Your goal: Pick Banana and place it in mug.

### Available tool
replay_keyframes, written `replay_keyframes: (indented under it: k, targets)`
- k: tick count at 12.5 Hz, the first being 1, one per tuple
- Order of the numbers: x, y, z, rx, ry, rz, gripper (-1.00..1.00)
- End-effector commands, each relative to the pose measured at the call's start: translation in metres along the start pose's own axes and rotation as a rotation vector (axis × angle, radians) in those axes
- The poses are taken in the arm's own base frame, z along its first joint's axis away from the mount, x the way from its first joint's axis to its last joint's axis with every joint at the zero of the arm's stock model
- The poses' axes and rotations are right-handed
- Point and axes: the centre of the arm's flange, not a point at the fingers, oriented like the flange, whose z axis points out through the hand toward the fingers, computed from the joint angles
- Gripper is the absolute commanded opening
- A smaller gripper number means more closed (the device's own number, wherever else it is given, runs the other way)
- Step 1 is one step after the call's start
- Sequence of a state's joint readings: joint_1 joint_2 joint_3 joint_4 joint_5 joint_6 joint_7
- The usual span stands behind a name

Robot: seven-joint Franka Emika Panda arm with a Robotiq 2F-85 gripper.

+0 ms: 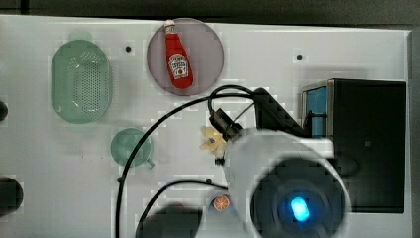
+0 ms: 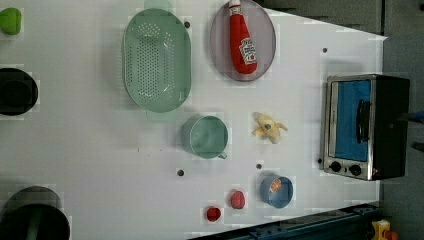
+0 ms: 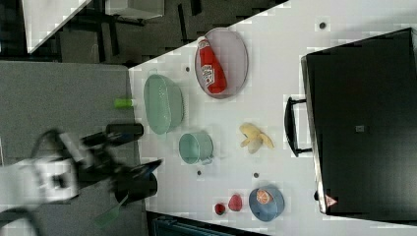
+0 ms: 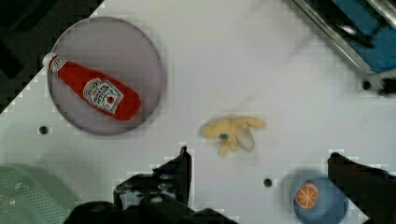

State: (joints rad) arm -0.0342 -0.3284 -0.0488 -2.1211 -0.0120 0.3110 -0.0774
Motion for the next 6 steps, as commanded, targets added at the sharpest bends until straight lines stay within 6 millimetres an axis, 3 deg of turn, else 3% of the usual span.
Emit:
replay_keyframes:
  k: [1, 6]
  targets:
    - [-0.003, 0.002, 0.129, -0.116, -0.146, -0.144, 1.00]
    - [-0.008, 0.006, 0.239, -0.085, -0.143, -0.482, 1.00]
